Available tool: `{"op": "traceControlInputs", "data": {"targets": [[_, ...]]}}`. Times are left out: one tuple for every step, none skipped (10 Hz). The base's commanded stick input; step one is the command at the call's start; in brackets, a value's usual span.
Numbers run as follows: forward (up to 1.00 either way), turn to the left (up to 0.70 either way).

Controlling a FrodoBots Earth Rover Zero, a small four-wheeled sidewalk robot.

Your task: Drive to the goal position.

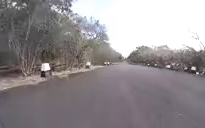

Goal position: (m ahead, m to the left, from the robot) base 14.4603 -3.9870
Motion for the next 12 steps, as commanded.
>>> {"op": "traceControlInputs", "data": {"targets": [[0.67, 0.0], [0.67, 0.0], [0.67, 0.0], [0.67, 0.0], [0.67, 0.0], [0.67, 0.0], [0.67, 0.0], [0.67, 0.0], [0.67, 0.0], [0.67, 0.0], [0.67, 0.0], [0.67, 0.0]]}}
